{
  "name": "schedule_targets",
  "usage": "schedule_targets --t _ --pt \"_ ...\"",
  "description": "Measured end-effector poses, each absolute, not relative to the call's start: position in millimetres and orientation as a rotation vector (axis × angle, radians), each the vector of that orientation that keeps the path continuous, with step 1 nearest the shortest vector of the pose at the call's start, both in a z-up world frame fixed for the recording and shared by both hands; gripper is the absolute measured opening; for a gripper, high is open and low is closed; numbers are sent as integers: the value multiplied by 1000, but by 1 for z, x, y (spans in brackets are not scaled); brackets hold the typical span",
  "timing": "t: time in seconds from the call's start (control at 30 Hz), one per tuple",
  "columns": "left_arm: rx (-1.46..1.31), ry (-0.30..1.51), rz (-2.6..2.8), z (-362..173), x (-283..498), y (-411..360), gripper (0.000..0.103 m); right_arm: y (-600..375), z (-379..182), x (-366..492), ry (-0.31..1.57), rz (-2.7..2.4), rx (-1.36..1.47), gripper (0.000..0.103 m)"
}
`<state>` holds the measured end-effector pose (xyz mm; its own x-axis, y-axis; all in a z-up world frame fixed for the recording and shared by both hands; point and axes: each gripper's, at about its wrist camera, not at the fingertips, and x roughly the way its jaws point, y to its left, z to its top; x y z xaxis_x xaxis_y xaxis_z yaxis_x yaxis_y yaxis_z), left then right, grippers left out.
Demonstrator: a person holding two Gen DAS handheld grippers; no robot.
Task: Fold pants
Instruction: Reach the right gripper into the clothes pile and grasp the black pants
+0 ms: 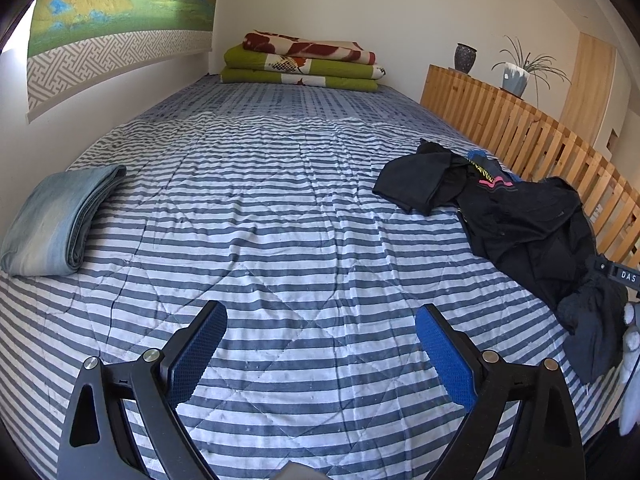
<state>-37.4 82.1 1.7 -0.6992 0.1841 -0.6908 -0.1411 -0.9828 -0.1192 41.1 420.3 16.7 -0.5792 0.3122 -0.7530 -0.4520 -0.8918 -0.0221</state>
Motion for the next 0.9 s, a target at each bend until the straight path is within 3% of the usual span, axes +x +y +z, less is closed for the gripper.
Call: schedule_targets --t 0.47,0.7,0.83,0.9 --pt "-1173 -71 2732 -16 -54 87 97 483 18 -19 389 2460 -1191 84" --pt "-1162 -98 2749 -11 -55 73 97 497 -9 -75 348 2319 -1258 84" --pt "-1157 -126 2765 -8 -56 62 97 515 -26 -91 448 2249 -1297 84" --pt "-1155 -137 2765 -6 -56 57 96 518 -30 -95 451 2240 -1313 58"
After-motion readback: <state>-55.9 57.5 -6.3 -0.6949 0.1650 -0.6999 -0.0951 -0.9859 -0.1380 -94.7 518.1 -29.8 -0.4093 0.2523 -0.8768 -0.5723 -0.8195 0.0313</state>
